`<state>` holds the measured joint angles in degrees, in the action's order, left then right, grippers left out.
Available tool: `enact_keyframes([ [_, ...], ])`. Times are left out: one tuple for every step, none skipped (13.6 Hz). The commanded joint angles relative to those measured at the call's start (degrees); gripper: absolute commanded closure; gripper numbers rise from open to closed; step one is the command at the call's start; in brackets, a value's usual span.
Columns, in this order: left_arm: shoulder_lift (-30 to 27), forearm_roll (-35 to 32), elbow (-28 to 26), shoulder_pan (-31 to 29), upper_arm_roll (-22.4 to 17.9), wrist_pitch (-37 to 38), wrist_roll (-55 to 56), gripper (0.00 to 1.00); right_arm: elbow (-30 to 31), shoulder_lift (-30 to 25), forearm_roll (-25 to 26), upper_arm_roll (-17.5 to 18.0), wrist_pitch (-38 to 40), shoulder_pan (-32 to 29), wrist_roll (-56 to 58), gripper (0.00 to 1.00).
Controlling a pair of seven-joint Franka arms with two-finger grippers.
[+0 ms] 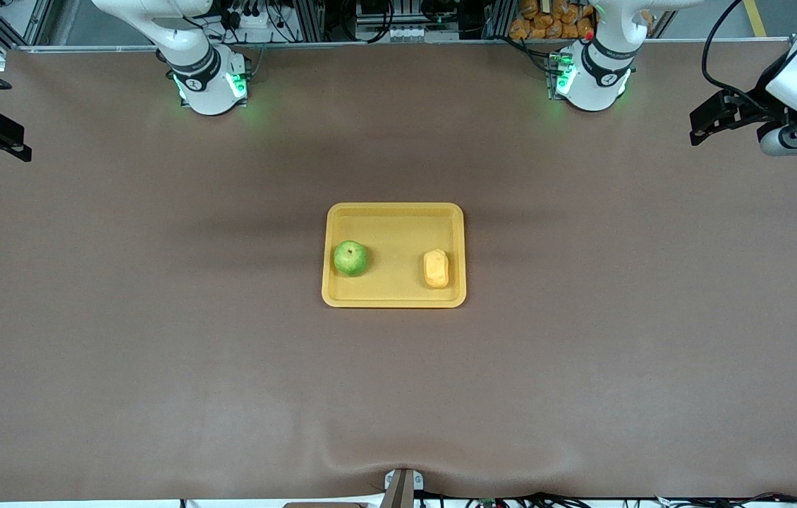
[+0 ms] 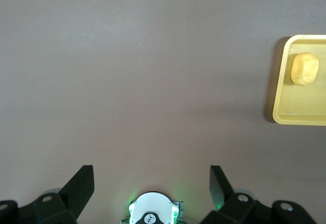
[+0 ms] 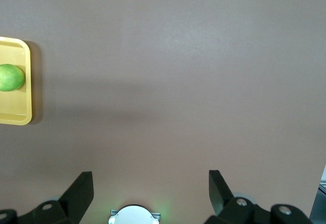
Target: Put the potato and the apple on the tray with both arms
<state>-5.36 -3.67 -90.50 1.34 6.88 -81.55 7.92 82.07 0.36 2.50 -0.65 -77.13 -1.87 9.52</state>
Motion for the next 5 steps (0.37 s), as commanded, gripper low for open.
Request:
enact_keyframes([
  [-0.01,0.77,1.02,-0.63,-0.11,0.25,-2.37,0.00,1.60,-1.77,-1.35,-0.14,0.14,-0.32,-0.03,0.00],
  [-0.01,0.77,1.03,-0.63,-0.37,0.34,-4.12,0.00,1.60,-1.77,-1.35,-0.14,0.14,-0.32,-0.03,0.00],
  [-0.01,0.77,1.03,-0.72,-0.46,0.25,-5.45,0.00,1.60,-1.77,-1.35,-0.14,0.14,-0.32,-0.03,0.00],
  [-0.09,0.86,1.03,-0.72,-0.55,0.25,-5.72,0.00,1.60,-1.68,-1.53,-0.14,0.14,-0.32,-0.20,0.00],
  [-0.01,0.86,1.03,-0.72,-0.64,0.25,-5.72,0.00,1.60,-1.77,-1.79,-0.14,0.14,-0.32,-0.64,0.00],
])
